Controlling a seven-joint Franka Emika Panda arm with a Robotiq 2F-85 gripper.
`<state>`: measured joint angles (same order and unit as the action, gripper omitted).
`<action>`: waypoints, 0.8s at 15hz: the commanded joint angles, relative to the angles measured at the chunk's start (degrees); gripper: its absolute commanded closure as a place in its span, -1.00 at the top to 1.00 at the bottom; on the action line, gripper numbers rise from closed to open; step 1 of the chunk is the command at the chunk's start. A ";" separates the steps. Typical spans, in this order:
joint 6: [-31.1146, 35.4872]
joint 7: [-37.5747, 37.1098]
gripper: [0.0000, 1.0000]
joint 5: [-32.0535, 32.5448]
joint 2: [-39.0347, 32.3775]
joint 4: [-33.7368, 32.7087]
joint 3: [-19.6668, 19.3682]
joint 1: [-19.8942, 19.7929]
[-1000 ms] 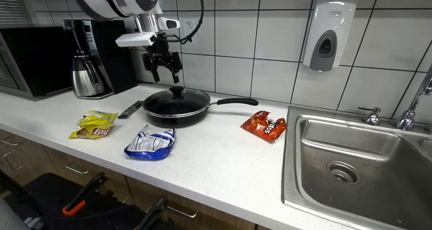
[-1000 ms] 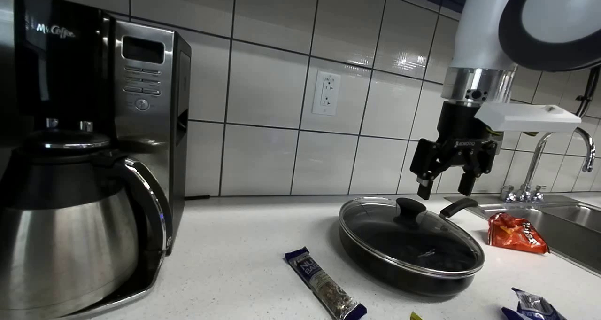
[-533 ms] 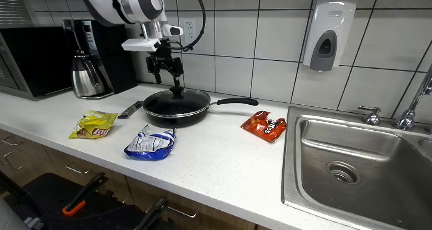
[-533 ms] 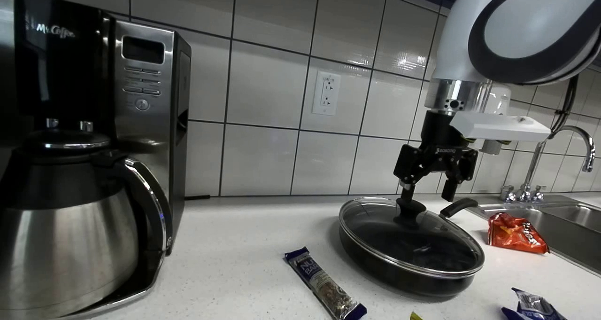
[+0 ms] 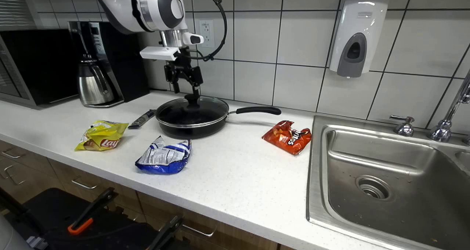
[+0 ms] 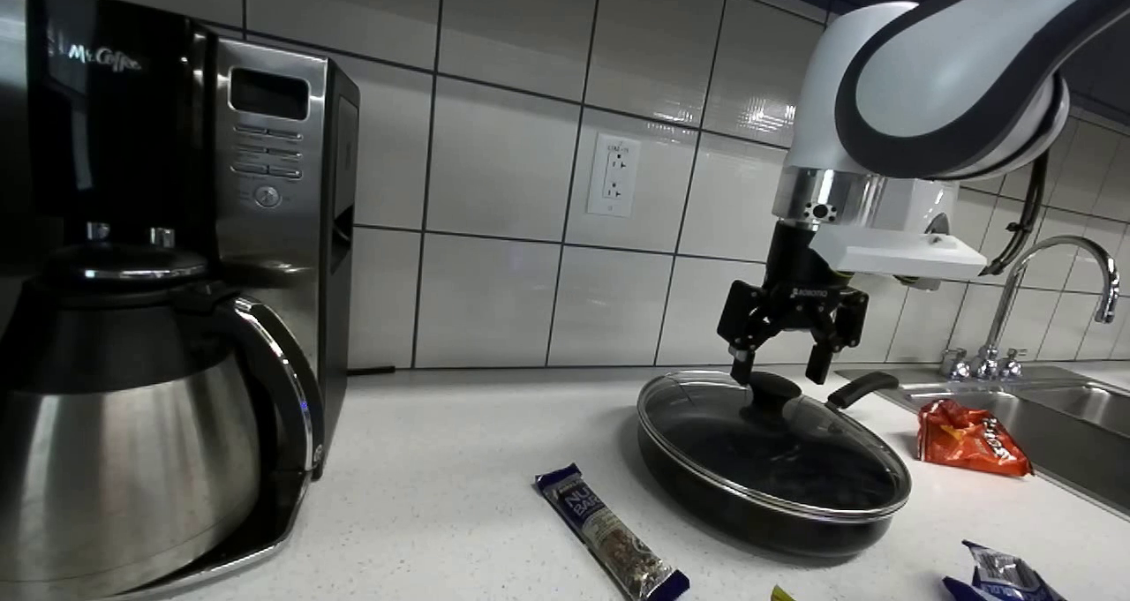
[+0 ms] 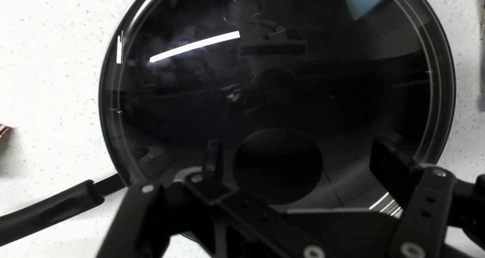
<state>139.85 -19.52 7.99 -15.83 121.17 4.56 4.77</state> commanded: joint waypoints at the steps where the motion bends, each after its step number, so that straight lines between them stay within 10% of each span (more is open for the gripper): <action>1: -0.72 1.50 1.00 -0.70 -2.50 -3.29 -1.37 1.13; 12: -0.97 0.93 1.00 -0.33 -5.16 -5.69 -3.11 2.71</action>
<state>139.85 -19.09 8.02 -20.10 117.28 2.44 6.67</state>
